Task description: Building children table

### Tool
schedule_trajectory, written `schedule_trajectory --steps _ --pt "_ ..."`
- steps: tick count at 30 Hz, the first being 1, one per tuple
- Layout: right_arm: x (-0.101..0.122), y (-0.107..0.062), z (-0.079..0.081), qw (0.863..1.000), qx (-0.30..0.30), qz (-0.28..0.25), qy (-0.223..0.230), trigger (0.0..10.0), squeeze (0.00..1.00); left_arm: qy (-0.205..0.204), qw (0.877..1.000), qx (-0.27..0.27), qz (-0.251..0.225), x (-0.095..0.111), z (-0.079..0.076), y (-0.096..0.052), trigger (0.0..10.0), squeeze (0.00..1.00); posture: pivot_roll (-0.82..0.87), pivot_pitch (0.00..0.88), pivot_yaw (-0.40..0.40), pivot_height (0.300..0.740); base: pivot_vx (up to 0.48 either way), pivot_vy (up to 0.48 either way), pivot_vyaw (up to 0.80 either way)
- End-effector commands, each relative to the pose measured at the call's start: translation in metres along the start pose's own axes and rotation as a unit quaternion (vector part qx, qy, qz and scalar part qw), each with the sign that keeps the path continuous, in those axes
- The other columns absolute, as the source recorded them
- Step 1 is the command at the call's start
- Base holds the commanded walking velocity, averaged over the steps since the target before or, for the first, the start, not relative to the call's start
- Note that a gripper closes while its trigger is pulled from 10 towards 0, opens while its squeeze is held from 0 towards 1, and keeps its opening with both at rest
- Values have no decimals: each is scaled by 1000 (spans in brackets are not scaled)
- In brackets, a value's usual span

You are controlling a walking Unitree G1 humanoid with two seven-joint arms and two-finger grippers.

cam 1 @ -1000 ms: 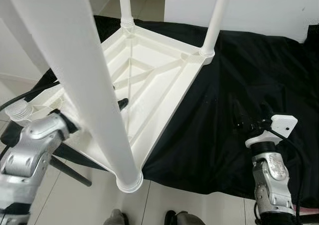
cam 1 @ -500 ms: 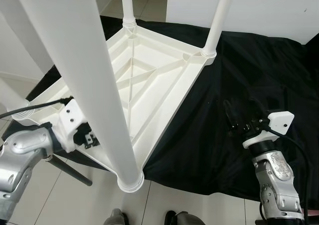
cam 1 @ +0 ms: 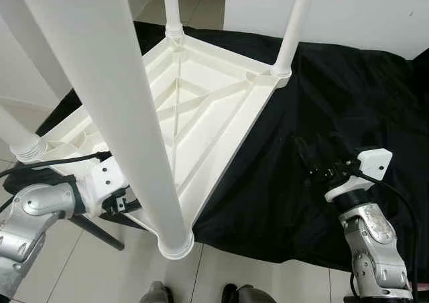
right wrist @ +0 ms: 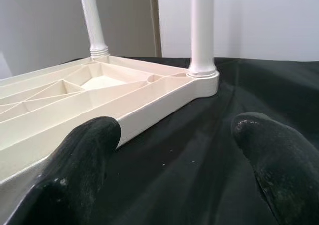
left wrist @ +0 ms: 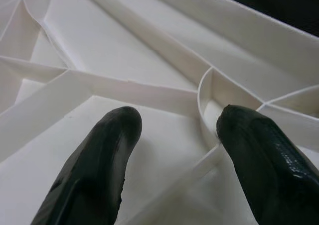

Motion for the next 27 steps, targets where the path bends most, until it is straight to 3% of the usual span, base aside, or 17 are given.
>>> schedule_trajectory --steps 1,14,16,20,22,26,27 --pt "1 -2 2 1000 1 5 0 10000 0 6 998 -58 18 -11 -18 10 10000 0 -13 171 26 740 0 0 0" --pt "-3 -1 4 1000 -6 10 2 10000 0 23 1000 3 17 -12 -3 40 10000 0 -23 165 32 740 0 0 0" --pt "-3 0 5 1000 -8 10 2 10000 0 20 999 24 10 -9 0 55 10000 0 -28 164 30 740 0 0 0" --pt "-3 1 5 1000 -10 11 3 10000 0 24 999 40 -1 -5 3 68 10000 0 -31 164 28 740 0 0 0" --pt "-3 2 5 1000 -11 12 3 10000 0 25 997 67 -14 2 7 86 10000 0 -33 162 28 740 0 0 0" --pt "-3 3 5 1000 -12 11 3 10000 0 24 996 86 -11 3 10 92 10000 0 -36 158 31 740 0 0 0" --pt "-3 4 7 1000 -13 8 4 10000 0 -5 990 144 -5 5 21 101 10000 0 -43 151 34 740 0 0 0"
Point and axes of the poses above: a point about 5 cm out from each wrist's last joint towards the gripper, its own y axis pointing out of the wrist towards the gripper, its own x axis along the axis of the wrist's last joint, z = x × y, the point moved 4 cm from there along y, pointing out of the wrist towards the gripper, and after that the axes turned 14 degrees about y, right-handed, at the moved point
